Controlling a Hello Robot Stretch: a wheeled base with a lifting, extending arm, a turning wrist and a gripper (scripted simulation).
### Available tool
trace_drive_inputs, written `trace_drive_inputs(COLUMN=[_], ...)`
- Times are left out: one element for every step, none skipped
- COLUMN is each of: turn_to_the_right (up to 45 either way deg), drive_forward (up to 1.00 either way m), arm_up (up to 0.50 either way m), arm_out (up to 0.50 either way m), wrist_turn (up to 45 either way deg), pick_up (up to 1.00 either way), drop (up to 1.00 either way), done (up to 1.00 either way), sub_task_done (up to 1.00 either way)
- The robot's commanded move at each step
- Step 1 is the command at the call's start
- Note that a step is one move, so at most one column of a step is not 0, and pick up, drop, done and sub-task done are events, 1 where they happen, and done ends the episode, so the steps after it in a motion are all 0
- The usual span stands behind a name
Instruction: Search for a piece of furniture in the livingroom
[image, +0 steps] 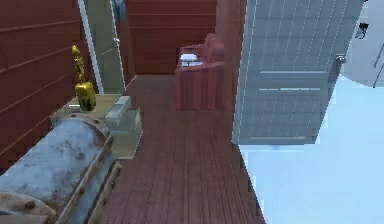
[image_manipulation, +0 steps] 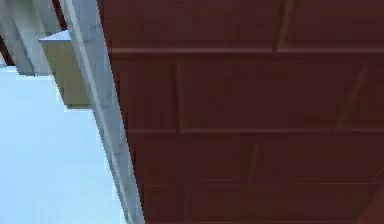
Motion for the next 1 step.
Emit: trace_drive_inputs(turn_to_the_right=[0.0], drive_forward=[1.00], arm_up=[0.00], arm_out=[0.00], wrist_turn=[0.0], pick_up=[0.00], drop=[0.00], done=[0.00], sub_task_done=[0.00])
